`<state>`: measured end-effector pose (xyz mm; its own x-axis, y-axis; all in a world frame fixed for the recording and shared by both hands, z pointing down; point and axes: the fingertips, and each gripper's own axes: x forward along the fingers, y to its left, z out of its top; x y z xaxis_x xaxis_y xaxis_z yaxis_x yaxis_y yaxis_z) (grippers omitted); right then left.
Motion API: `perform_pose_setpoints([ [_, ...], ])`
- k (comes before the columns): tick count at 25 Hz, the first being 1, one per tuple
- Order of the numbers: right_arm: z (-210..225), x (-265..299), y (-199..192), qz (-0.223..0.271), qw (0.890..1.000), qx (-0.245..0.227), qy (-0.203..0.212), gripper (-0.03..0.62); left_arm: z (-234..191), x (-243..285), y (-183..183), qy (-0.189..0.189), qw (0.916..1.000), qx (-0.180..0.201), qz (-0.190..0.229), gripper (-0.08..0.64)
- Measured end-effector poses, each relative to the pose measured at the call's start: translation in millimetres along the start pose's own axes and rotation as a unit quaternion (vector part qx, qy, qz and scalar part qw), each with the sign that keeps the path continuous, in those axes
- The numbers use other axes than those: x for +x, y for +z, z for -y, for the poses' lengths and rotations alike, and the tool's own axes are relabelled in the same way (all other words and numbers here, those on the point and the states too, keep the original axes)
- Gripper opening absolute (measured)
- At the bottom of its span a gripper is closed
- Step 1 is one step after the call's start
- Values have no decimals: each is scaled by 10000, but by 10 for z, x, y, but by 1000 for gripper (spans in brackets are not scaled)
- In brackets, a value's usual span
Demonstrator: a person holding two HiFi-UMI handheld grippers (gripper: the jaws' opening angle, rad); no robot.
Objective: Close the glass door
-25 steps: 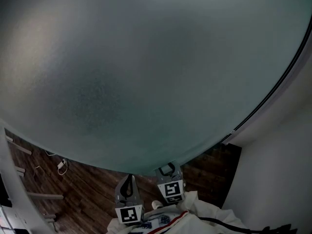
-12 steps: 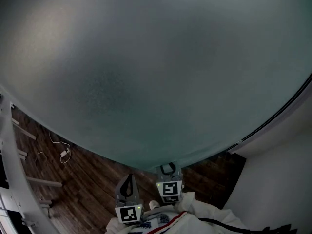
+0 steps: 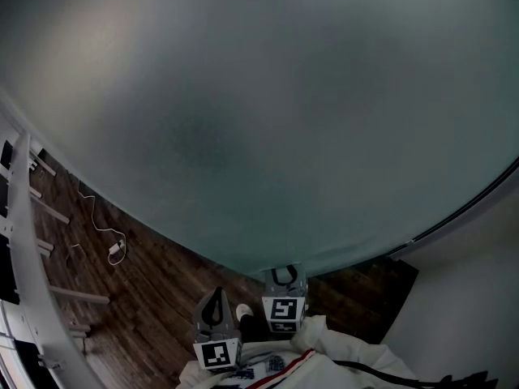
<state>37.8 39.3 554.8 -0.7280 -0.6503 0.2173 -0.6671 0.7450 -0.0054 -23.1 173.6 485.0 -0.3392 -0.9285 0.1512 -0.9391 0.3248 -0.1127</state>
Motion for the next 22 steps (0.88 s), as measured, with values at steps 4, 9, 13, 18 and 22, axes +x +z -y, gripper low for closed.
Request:
perform_pose_setpoints([
  [4, 106, 185, -17, -18, 9999, 45, -92, 118, 59, 322, -28, -281, 9996, -66, 6, 3],
  [9, 330, 485, -39, -162, 9992, 32, -357, 123, 55, 856, -7, -713, 9974, -101, 88, 3],
  [13, 334, 685, 63, -232, 9973, 115, -688, 121, -299, 1134, -9, -878, 9960, -137, 13, 3],
  [18, 458, 943, 116, -233, 9941, 216, -1039, 121, -506, 1440, 62, -1215, 9923, -139, 202, 3],
  [22, 572, 1129, 167, -210, 9922, 263, -1199, 121, -622, 1610, 54, -1342, 9906, -173, 191, 3],
])
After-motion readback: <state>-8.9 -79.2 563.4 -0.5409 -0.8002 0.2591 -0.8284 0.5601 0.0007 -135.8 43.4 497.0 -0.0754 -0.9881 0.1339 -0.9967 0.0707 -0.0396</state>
